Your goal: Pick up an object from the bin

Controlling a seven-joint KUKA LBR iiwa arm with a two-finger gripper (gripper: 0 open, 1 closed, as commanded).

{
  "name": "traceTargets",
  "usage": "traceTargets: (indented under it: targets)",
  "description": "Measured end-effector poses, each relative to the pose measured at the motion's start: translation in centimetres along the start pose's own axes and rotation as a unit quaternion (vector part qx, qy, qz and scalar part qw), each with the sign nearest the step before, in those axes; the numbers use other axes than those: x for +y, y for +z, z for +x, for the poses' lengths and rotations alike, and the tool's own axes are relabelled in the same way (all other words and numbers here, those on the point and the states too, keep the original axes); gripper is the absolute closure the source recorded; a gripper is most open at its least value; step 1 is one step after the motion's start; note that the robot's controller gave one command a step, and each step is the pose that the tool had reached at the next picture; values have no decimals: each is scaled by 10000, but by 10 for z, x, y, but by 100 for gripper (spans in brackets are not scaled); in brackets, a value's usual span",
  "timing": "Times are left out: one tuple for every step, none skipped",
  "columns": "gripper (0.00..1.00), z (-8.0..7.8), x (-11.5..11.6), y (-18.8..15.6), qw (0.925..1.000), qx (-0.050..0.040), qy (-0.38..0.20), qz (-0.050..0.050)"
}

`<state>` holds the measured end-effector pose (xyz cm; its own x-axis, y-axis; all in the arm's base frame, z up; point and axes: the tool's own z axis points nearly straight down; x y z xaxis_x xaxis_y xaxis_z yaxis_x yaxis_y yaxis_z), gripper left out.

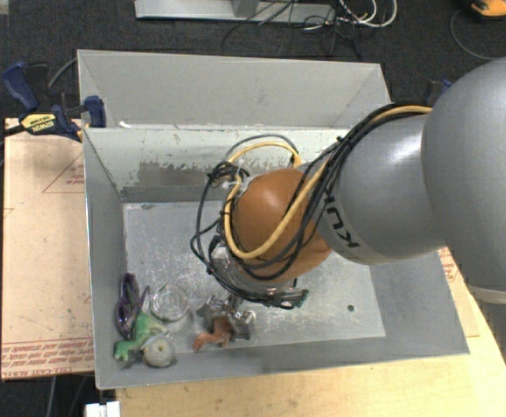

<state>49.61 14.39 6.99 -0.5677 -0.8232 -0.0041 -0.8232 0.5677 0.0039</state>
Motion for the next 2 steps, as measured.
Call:
traceTargets:
  targets:
    - [100, 1, 2, -6, 10000, 29, -3, -24]
    - [100, 2, 2, -29, 10000, 29, 3, -29]
